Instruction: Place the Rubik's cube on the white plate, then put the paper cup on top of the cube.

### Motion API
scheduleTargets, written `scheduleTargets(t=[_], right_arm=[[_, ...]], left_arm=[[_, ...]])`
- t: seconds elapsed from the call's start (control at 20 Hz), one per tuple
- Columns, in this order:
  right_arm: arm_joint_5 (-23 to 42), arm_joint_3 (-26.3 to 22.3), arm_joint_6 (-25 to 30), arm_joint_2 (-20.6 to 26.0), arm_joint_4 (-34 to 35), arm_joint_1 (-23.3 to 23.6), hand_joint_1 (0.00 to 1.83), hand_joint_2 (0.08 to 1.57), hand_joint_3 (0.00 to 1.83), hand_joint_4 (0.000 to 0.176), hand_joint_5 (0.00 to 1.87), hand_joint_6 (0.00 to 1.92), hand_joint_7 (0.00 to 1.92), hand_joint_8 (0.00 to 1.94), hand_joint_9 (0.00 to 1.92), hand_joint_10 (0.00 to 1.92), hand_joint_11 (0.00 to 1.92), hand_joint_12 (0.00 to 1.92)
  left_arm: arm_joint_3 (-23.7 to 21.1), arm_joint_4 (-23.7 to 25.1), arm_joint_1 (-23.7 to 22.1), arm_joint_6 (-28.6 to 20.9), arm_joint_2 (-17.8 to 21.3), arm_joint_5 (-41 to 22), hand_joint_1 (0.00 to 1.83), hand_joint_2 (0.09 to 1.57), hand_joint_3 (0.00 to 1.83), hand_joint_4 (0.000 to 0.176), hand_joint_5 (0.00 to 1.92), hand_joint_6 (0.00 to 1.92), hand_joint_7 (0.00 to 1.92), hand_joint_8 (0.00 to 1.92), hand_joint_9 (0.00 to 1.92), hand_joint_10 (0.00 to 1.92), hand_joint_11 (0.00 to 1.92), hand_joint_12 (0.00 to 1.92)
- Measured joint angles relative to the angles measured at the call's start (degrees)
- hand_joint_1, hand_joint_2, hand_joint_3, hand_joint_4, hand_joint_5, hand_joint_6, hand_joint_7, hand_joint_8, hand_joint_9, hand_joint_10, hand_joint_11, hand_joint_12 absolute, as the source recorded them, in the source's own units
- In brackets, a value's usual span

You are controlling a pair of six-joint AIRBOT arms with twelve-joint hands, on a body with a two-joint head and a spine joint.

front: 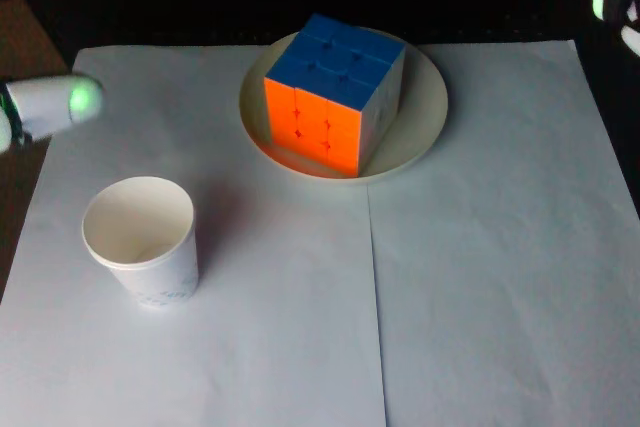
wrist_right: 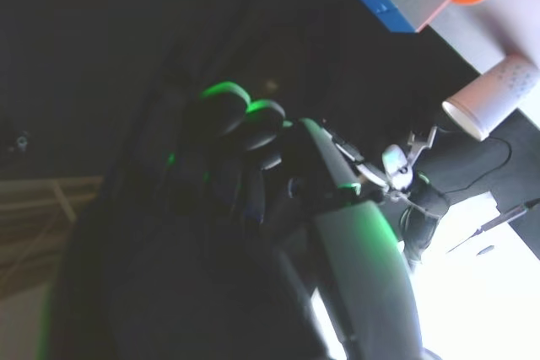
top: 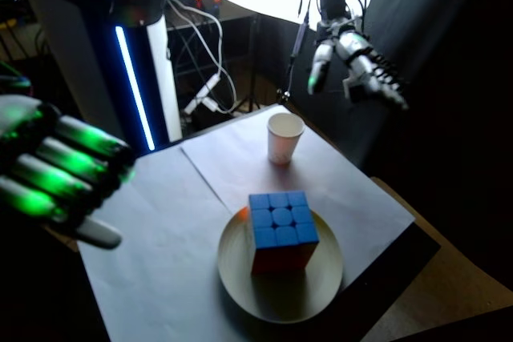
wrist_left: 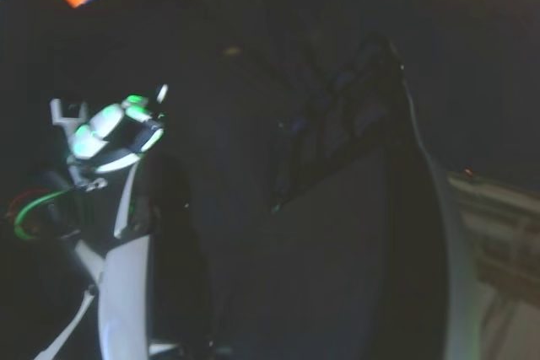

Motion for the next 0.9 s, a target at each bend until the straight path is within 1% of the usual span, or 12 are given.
scheduleTargets(t=[0.1,0.15,0.2,0.25,0.35,0.5,0.55,0.6,0.65,0.8,0.85,0.9], right_arm=[[-0.4,0.1,0.0,0.0,1.2,-0.5,1.03,1.41,0.0,0.0,0.38,1.8,0.59,1.73,0.49,1.9,0.61,1.92],[-0.3,0.1,0.0,0.0,1.2,-0.5,1.02,1.41,0.0,0.0,0.39,1.8,0.59,1.73,0.47,1.89,0.58,1.92],[-0.2,0.1,0.0,0.0,1.3,-0.5,1.03,1.41,0.0,0.0,0.4,1.8,0.59,1.72,0.46,1.88,0.54,1.92],[-0.2,0.1,0.0,-0.2,1.3,-0.5,1.03,1.41,0.0,0.0,0.41,1.78,0.59,1.72,0.44,1.87,0.52,1.92],[-0.5,0.3,0.0,-0.6,1.3,-0.5,1.01,1.42,0.0,0.0,0.4,1.79,0.57,1.74,0.4,1.9,0.46,1.92],[-1.5,0.6,0.0,-0.8,1.2,-0.5,1.02,1.41,0.0,0.0,0.41,1.76,0.58,1.74,0.39,1.91,0.44,1.92],[-1.6,0.8,0.0,-0.8,1.3,-0.5,1.02,1.41,0.0,0.0,0.41,1.76,0.57,1.75,0.39,1.92,0.44,1.92],[-1.6,0.8,0.0,-0.8,1.4,-0.5,1.02,1.41,0.0,0.0,0.43,1.74,0.56,1.78,0.4,1.92,0.47,1.92],[-1.7,0.8,0.0,-1.0,1.5,-0.5,1.02,1.42,0.0,0.0,0.41,1.73,0.56,1.82,0.48,1.92,0.58,1.92],[-2.2,0.9,0.0,-1.4,1.1,-0.5,1.01,1.42,0.0,0.0,0.39,1.77,0.56,1.8,0.41,1.92,0.48,1.92],[-2.2,0.9,0.0,-1.4,1.2,-0.5,1.02,1.42,0.0,0.0,0.4,1.74,0.56,1.8,0.43,1.92,0.49,1.92],[-2.2,0.9,0.0,-1.4,1.3,-0.5,1.03,1.42,0.0,0.0,0.39,1.74,0.57,1.81,0.5,1.92,0.58,1.92]], left_arm=[[-0.9,4.5,0.0,-2.1,0.6,1.3,0.6,1.02,0.0,0.073,0.0,0.0,0.0,0.0,0.0,0.0,0.0,0.0],[-0.9,5.5,0.0,-2.7,0.6,1.7,0.58,1.01,0.0,0.078,0.0,0.0,0.0,0.0,0.0,0.0,0.0,0.0],[-1.1,7.5,0.0,-4.5,0.6,3.1,0.6,1.0,0.0,0.124,0.0,0.0,0.0,0.0,0.0,0.0,0.0,0.0],[-1.1,10.1,0.0,-6.4,0.6,5.0,0.6,1.02,0.0,0.125,0.0,0.0,0.0,0.0,0.0,0.0,0.0,0.0],[-1.1,12.2,0.0,-7.9,0.6,7.3,0.66,1.05,0.0,0.065,0.0,0.0,0.0,0.0,0.0,0.0,0.0,0.0],[-1.1,14.9,0.0,-10.3,0.6,10.3,0.73,1.03,0.0,0.08,0.0,0.0,0.0,0.0,0.0,0.0,0.0,0.0],[-1.1,15.7,0.0,-10.4,0.6,11.3,0.78,1.03,0.0,0.073,0.0,0.0,0.0,0.0,0.0,0.0,0.0,0.0],[-0.9,15.9,0.0,-11.0,0.0,12.0,0.87,1.02,0.0,0.111,0.0,0.0,0.0,0.0,0.0,0.0,0.0,0.0],[-0.2,16.5,0.0,-12.2,-0.9,12.6,0.8,1.08,0.01,0.104,0.0,0.0,0.0,0.0,0.0,0.0,0.01,0.0],[0.3,19.2,0.0,-14.0,-3.0,15.1,0.68,1.08,0.01,0.082,0.0,0.0,0.0,0.0,0.0,0.0,0.0,0.0],[0.5,19.8,0.0,-14.1,-3.6,15.8,0.95,1.1,0.0,0.108,0.0,0.0,0.0,0.0,0.0,0.0,0.02,0.56],[0.9,20.0,0.0,-14.6,-3.9,16.0,0.9,1.07,0.0,0.113,0.0,0.0,0.0,0.0,0.0,0.0,0.0,1.22]])
